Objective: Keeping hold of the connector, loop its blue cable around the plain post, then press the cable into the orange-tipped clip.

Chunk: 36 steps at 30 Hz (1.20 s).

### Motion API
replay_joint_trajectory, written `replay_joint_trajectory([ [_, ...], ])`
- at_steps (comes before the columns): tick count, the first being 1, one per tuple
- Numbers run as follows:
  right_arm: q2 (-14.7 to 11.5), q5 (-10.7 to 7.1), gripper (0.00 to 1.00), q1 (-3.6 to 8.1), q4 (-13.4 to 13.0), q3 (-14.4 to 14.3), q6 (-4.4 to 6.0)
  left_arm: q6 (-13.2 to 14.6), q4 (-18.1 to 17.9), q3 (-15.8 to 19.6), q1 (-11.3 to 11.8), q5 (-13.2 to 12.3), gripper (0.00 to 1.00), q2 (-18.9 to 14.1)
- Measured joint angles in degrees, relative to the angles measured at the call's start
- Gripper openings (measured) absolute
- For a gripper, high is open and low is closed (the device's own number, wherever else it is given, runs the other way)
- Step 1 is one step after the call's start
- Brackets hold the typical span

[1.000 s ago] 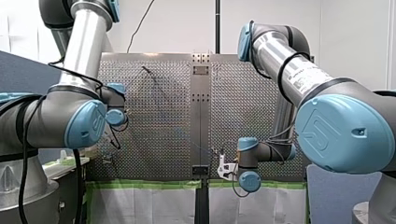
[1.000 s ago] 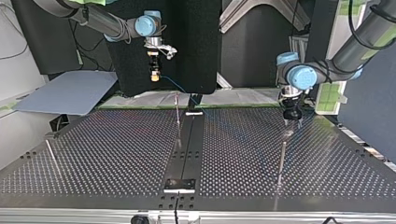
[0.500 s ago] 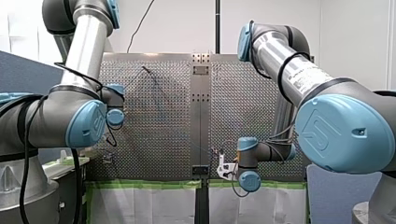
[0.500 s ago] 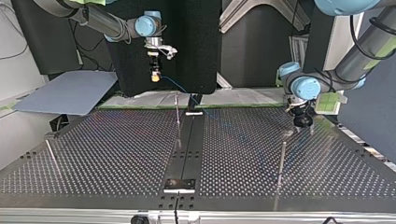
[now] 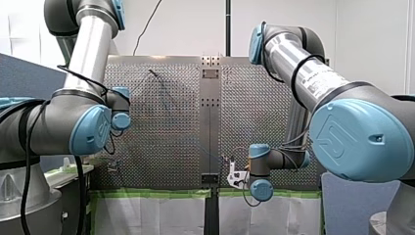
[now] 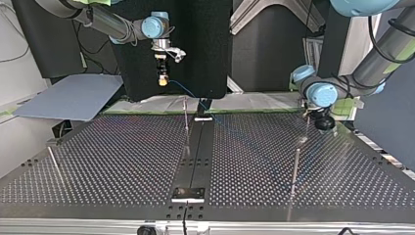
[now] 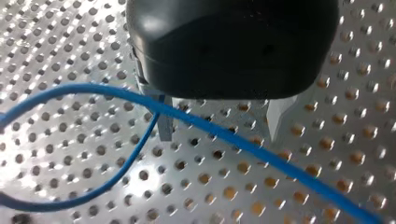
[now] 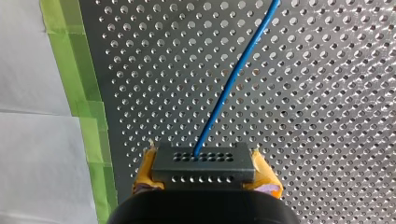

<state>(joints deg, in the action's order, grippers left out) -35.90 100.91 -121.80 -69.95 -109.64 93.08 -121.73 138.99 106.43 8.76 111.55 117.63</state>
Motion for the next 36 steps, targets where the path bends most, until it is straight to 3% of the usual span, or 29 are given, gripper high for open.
replay_joint_trajectory([
  [10, 0.0, -0.03, 0.0, -0.02, 0.0, 0.0, 0.01, 5.7, -3.4, 0.5, 0.5, 5.7, 1.0, 0.0],
  [26, 0.0, -0.09, 0.0, -0.07, 0.4, 0.0, -0.07, 15.5, -12.9, 6.7, 0.7, 15.2, 1.0, 0.0],
  [36, 0.0, -0.09, 0.0, -0.08, 0.3, 0.1, 0.07, 21.2, -18.6, 9.4, 0.1, 15.2, 1.0, 0.0],
])
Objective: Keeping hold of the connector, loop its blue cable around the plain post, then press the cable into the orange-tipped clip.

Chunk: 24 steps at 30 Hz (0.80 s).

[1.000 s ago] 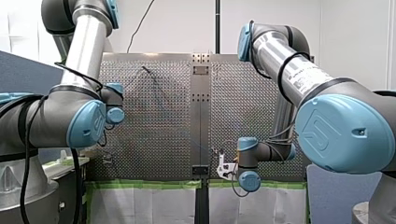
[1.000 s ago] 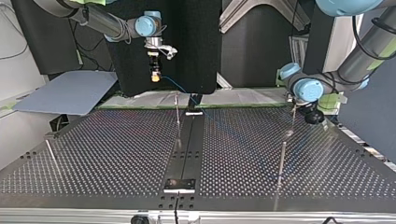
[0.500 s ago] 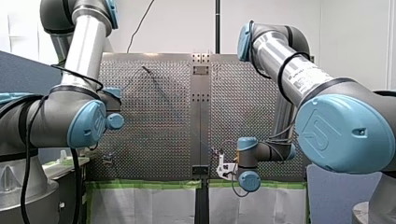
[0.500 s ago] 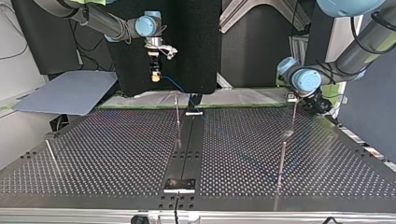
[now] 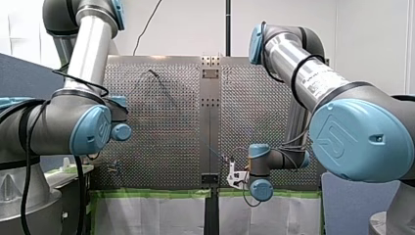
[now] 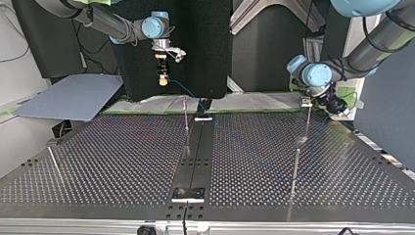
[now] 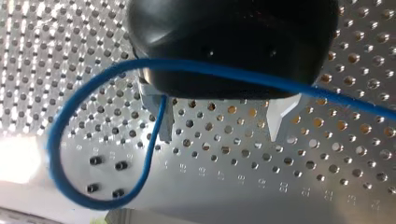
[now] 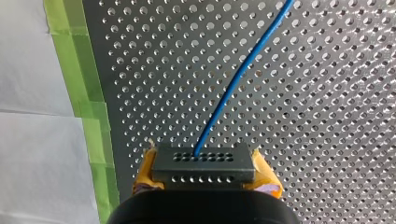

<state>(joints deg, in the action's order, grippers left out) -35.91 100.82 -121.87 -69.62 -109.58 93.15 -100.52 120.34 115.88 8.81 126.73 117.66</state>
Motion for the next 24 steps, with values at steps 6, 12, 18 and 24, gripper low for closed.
replay_joint_trajectory([
  [6, 0.0, 0.0, 0.0, 0.0, -0.1, 0.0, 0.42, 3.3, -3.0, 0.4, -0.5, -0.2, 1.0, 0.2],
  [12, 0.0, 0.0, 0.0, 0.01, 0.0, 0.0, 0.47, 6.7, -5.2, 0.3, -1.2, 0.2, 1.0, 2.6],
  [18, 0.0, 0.0, 0.0, 0.01, 0.0, 0.0, 0.51, 9.1, -6.6, 0.0, -1.4, 0.5, 1.0, 5.8],
  [24, 0.0, 0.0, 0.0, 0.01, -0.2, 0.0, 0.62, 9.1, -6.9, 0.0, -1.5, 0.6, 1.0, 7.1],
])
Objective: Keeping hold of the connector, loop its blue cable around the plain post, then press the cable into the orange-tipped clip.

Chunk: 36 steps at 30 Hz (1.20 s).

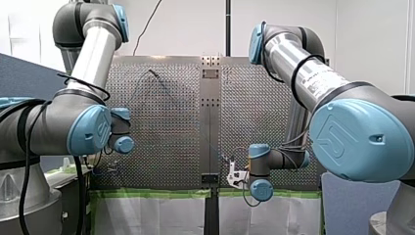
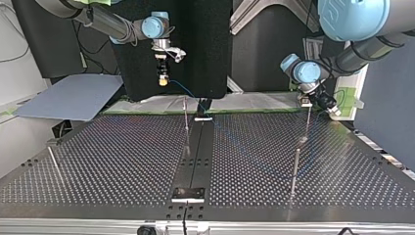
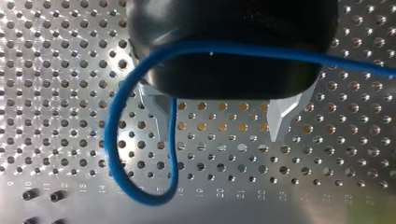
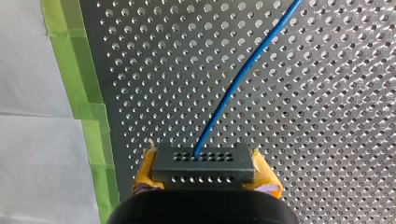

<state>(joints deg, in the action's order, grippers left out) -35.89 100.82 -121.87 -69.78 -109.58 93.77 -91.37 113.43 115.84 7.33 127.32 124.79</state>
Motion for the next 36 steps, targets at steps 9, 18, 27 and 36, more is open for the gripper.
replay_joint_trajectory([
  [9, 0.0, -0.07, 0.0, -0.01, 0.0, 0.0, 0.21, -3.3, 0.5, 0.0, 0.8, -1.7, 1.0, 0.1],
  [18, 0.0, -0.44, 0.0, 0.0, 0.0, 0.0, 0.45, -8.5, 0.8, -0.8, 1.9, -3.7, 1.0, 3.0],
  [27, 0.0, -0.61, 0.0, 0.0, -0.1, 0.0, 0.66, -11.1, 0.9, -1.5, 3.1, -4.7, 1.0, 8.1],
  [36, 0.0, -0.68, 0.0, 0.12, -0.2, 0.0, 0.8, -11.4, 1.4, -1.6, 3.9, -6.0, 1.0, 9.5],
])
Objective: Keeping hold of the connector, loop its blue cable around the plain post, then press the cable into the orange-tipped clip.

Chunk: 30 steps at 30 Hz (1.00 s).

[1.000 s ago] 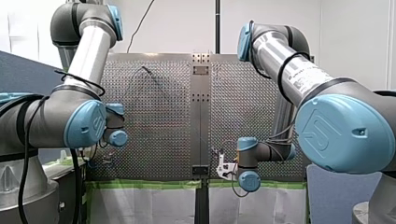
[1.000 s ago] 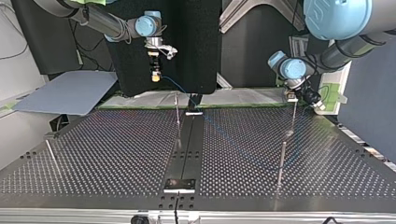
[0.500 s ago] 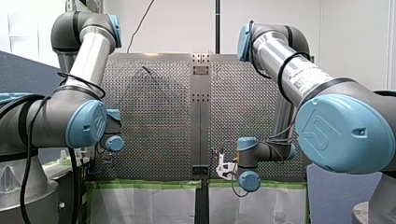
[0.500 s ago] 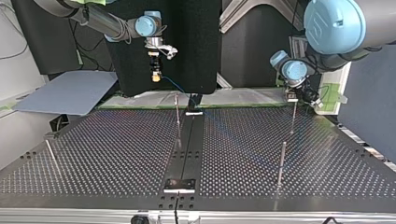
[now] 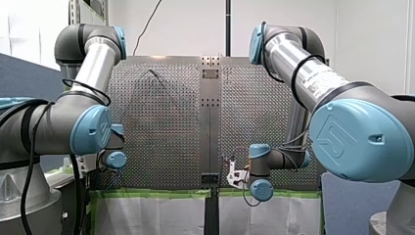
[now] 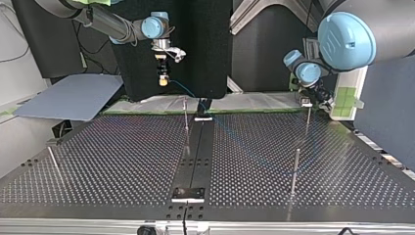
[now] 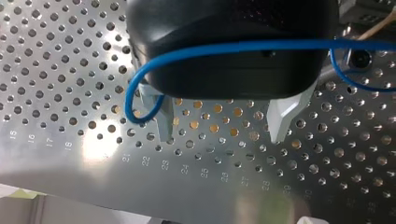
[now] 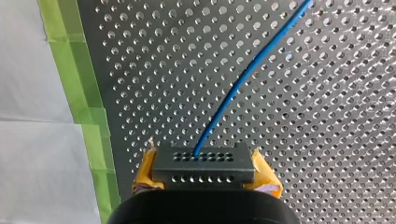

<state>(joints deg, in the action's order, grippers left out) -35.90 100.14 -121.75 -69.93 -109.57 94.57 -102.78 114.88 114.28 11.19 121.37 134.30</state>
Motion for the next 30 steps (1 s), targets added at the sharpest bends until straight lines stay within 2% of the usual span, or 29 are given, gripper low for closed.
replay_joint_trajectory([
  [7, 0.0, -0.18, 0.0, -0.02, 0.0, 0.0, 0.02, -0.5, 0.9, -0.1, 0.3, -1.2, 1.0, 0.0],
  [15, 0.0, -0.27, 0.0, -0.11, -0.2, 0.0, 0.01, -4.3, 4.5, -0.6, 0.5, -5.2, 1.0, -0.1],
  [20, 0.0, -0.28, 0.0, -0.14, -0.2, 0.0, 0.02, -6.9, 6.9, 0.4, 0.4, -7.8, 1.0, -0.3],
  [24, 0.0, -0.28, 0.0, -0.15, -0.2, 0.0, 0.02, -8.5, 6.4, 2.2, 0.3, -9.8, 1.0, -0.7],
  [30, 0.0, -0.37, 0.0, -0.2, -0.2, 0.0, 0.02, -8.9, 3.5, 5.4, 0.3, -13.1, 1.0, -0.9],
])
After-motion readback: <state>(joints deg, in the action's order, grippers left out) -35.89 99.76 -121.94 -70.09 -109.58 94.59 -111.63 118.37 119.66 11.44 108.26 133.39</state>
